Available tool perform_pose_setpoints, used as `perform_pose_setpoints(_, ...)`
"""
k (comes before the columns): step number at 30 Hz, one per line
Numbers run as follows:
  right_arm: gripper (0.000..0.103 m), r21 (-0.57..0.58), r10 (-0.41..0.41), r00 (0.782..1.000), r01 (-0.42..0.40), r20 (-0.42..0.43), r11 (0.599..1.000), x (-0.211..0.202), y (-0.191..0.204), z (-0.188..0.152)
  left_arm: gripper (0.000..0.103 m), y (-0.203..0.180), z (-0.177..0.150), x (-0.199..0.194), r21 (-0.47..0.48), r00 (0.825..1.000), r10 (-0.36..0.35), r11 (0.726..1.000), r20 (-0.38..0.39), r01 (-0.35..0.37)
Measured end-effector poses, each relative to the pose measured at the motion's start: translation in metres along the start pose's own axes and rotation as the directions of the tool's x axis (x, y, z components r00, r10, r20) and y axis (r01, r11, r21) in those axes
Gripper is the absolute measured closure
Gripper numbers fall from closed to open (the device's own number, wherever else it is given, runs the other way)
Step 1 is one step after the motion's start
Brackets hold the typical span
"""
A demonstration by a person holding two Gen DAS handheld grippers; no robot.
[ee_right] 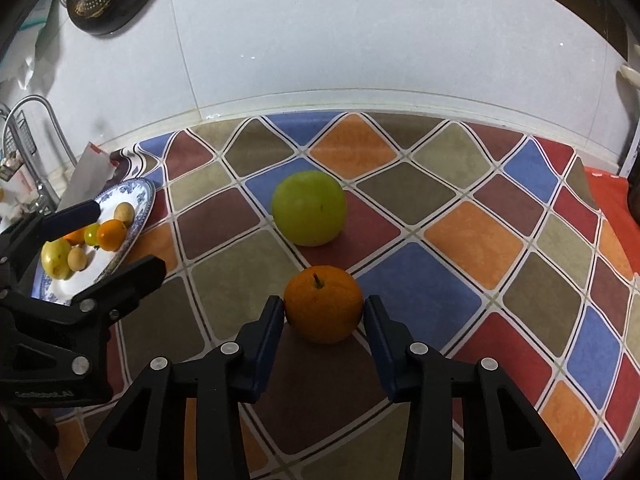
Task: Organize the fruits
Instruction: 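Grasp the mandarin with the right tool while the left tool grasps the large green fruit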
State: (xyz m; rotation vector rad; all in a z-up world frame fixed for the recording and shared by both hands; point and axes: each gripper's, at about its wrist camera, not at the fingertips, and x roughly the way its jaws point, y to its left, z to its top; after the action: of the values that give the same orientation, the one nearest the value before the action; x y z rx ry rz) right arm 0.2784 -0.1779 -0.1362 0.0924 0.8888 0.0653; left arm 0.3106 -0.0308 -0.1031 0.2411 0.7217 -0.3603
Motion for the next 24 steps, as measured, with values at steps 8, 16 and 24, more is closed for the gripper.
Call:
perform_pose_setpoints(8, 0.061, 0.036, -0.029, 0.998, 0.027, 0.050, 0.999, -0.011, -0.010, 0.005, 0.001, -0.009, 0.012, 0.004, 0.021, 0.999, -0.032, 0.999, 0.019, 0.031)
perform_pose_setpoints(16, 0.061, 0.093, -0.090, 0.991, 0.081, 0.103, 0.992, -0.025, -0.037, 0.016, 0.005, -0.034, 0.036, 0.024, 0.047, 0.994, -0.107, 0.993, 0.023, 0.106)
perform_pose_setpoints(24, 0.061, 0.152, -0.144, 0.984, 0.127, 0.107, 0.980, -0.024, -0.064, 0.021, 0.018, -0.053, 0.050, 0.061, 0.025, 0.984, -0.173, 0.984, -0.044, 0.174)
